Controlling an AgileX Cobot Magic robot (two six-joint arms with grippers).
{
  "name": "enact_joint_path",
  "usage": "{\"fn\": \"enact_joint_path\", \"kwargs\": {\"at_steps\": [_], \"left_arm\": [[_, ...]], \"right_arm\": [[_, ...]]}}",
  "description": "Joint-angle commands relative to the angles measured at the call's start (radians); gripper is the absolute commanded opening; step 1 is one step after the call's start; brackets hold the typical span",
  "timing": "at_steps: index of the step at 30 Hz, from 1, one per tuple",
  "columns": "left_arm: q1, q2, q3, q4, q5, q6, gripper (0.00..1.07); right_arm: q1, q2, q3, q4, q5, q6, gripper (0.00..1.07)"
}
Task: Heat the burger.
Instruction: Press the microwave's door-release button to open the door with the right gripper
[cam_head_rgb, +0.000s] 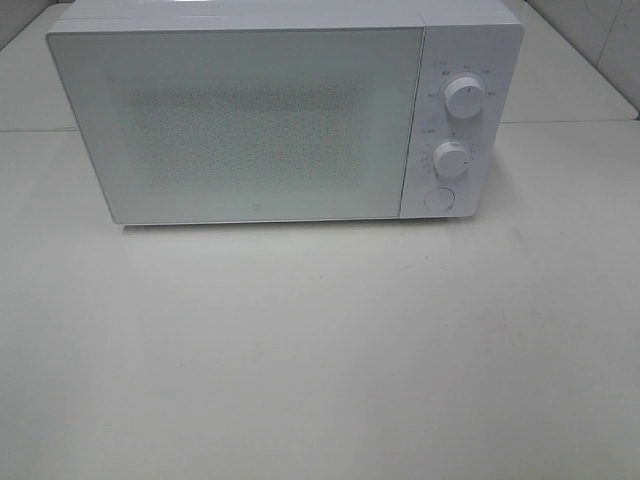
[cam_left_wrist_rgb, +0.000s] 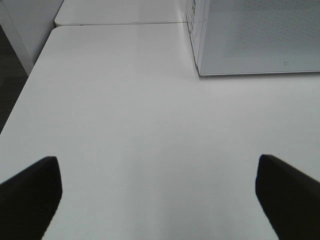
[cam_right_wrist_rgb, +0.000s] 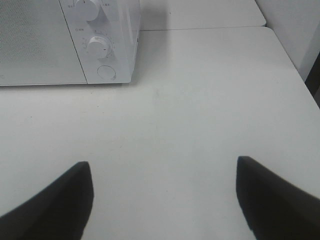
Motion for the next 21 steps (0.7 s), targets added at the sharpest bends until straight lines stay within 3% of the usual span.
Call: {"fn": "enact_joint_path", "kwargs": {"at_steps": [1, 11, 21], "left_arm": [[0.004, -0.001, 0.000, -0.007, -0.003, -0.001, 0.98], [0.004, -0.001, 0.000, -0.007, -0.003, -0.001, 0.98], [0.004, -0.001, 0.000, -0.007, -0.003, -0.001, 0.98]], "right_arm": [[-0.005, -0.026, 0.002, 0.001, -0.011, 0.005, 0.76], [-0.004, -0.026, -0.007, 0.003, -0.023, 0.001, 0.76], [-0.004, 0.069, -0.025, 0.005, -0.189, 0.001, 0.76]]}}
